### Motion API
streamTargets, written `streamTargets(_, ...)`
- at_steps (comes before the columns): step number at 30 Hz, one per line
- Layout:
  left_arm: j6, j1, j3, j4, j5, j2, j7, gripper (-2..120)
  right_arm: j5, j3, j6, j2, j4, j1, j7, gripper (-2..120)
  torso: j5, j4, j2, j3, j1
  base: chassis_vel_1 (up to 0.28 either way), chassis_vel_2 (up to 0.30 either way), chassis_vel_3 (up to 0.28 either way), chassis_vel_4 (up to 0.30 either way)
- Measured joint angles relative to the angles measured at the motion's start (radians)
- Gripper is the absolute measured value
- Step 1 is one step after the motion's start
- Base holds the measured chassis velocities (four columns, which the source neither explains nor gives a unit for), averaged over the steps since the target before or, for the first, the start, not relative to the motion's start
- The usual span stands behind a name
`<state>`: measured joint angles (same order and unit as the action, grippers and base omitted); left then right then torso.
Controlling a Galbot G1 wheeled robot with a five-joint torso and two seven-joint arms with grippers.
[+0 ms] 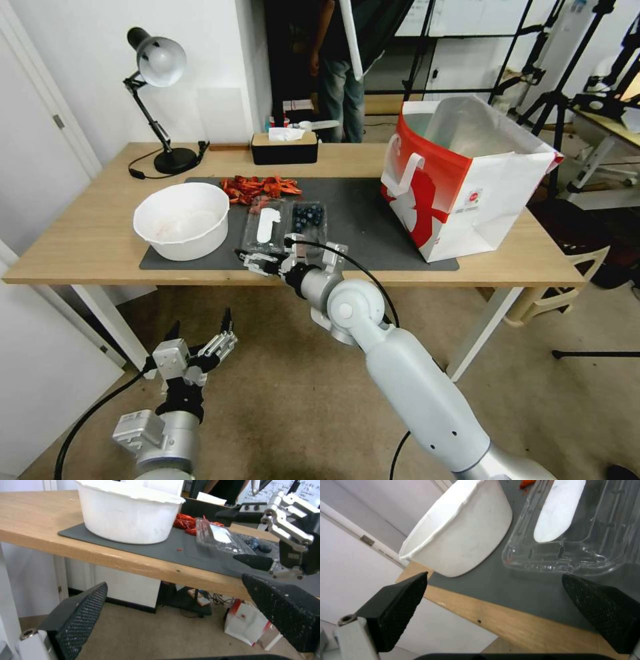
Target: Close the takeout container lid, then place the container into the takeout bag.
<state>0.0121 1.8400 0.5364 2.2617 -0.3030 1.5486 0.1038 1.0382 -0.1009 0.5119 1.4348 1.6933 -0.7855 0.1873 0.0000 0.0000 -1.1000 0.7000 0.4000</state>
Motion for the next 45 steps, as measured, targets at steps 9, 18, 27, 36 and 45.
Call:
streamTargets(9,0.003,-0.002,-0.001,-0.003,0.001,-0.001,0.001,100,-0.002,0.010,0.004,-0.025,0.056,-0.054,0.003,100,0.0001,-0.0001,0.000,0.000,0.000,0.000,0.000,0.000,0.000)
streamTargets(18,0.002,-0.005,-0.005,-0.003,-0.005,-0.008,0.002,100,-0.217,0.090,-0.078,-0.129,0.222,-0.182,-0.081,100,0.0003,-0.0001,0.000,0.000,0.000,0.000,0.000,0.000,0.000)
streamTargets(27,-0.012,-0.016,-0.002,-0.003,-0.033,-0.025,0.007,100,-0.614,0.259,-0.295,-0.243,0.336,-0.384,-0.182,100,0.0002,0.0000,0.000,0.000,0.000,0.000,0.000,0.000,0.000)
streamTargets(36,-0.026,-0.030,-0.005,-0.008,-0.063,-0.048,0.006,100,-0.693,0.389,-0.454,-0.253,0.416,-0.632,-0.178,100,0.0001,-0.0001,0.000,0.000,0.000,0.000,0.000,0.000,0.000)
streamTargets(45,-0.115,-0.084,-0.046,-0.008,-0.270,-0.104,0.037,100,-0.750,0.492,-0.594,-0.195,0.448,-0.814,-0.193,100,-0.0001,-0.0002,0.000,0.000,0.000,0.000,0.000,0.000,0.000)
